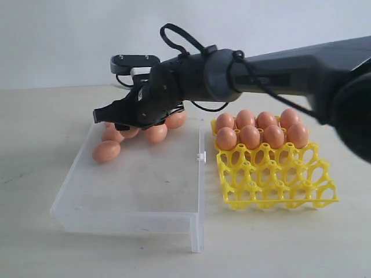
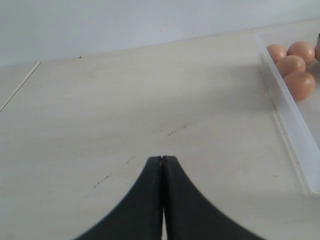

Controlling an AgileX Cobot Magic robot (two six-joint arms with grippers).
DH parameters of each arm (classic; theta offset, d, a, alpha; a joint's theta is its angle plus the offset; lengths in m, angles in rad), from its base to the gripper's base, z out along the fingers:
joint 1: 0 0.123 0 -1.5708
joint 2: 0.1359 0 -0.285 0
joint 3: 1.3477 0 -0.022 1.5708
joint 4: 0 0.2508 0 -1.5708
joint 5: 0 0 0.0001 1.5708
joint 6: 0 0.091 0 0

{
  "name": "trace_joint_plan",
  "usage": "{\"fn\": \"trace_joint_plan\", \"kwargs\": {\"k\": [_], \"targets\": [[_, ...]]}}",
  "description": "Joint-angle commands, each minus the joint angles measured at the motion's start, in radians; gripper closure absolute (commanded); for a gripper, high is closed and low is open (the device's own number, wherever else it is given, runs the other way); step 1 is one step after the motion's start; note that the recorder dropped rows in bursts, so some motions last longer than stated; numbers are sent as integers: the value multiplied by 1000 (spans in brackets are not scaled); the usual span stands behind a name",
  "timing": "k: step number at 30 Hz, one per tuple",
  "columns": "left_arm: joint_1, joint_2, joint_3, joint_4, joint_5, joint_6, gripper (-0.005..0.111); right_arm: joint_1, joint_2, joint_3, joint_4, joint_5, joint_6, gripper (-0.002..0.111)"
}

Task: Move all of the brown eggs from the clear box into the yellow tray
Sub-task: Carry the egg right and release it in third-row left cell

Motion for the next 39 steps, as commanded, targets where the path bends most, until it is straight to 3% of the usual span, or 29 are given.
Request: {"fn": "trace_joint_plan", "kwargs": {"k": [1,7,12,21,39], "targets": [[-6,1,-4,-2,-9,-5,107,-5,-187,266,76,-267,-51,108],[-6,1,-4,-2,-9,-5,107,-56,-393,598,313,-455,-367,108],[-6,1,-4,-2,-9,-5,107,-157,-476,718,277,-429,-385,108],[-6,1,-4,-2,-9,-5,107,-263,-473,726,119,-308,-246,108],[-6,1,-4,-2,-9,-5,107,-268,-441,726,101,-189,-252,108]]}}
